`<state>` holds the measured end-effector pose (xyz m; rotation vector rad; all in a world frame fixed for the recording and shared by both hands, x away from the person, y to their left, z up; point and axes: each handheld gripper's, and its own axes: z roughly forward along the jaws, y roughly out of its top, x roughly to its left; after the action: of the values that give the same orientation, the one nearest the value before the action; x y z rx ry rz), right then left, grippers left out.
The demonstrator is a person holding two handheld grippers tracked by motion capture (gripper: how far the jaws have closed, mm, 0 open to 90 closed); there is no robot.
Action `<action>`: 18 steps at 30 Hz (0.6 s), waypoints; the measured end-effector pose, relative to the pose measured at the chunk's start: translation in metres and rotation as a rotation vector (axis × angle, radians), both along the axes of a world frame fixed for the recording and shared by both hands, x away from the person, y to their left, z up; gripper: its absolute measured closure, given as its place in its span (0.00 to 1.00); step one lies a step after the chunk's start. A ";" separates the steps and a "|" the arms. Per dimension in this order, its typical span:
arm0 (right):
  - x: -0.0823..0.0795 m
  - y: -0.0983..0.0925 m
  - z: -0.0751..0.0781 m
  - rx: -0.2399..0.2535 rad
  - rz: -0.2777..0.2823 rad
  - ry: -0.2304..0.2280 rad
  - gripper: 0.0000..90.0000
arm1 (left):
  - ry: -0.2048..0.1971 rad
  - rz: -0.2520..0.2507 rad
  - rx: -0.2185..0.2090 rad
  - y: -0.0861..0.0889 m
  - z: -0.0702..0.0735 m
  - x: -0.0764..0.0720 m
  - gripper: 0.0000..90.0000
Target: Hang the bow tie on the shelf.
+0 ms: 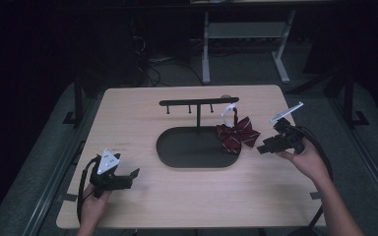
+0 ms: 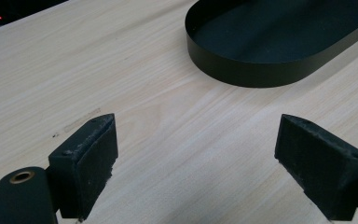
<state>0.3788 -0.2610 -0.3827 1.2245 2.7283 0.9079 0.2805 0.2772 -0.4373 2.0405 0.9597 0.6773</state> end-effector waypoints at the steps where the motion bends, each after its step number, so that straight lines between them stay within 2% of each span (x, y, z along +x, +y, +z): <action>1: -0.001 -0.001 -0.001 0.002 -0.001 -0.002 0.56 | 0.000 0.000 0.002 0.000 0.000 0.000 0.15; 6: -0.007 -0.005 -0.004 -0.004 -0.009 -0.009 0.56 | 0.000 -0.001 0.002 0.000 0.000 0.000 0.15; 18: -0.021 -0.018 -0.020 0.018 -0.032 0.011 0.56 | 0.000 -0.004 0.006 0.000 -0.001 0.000 0.15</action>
<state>0.3580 -0.2793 -0.4027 1.2766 2.7063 0.9269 0.2806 0.2769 -0.4379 2.0476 0.9550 0.6787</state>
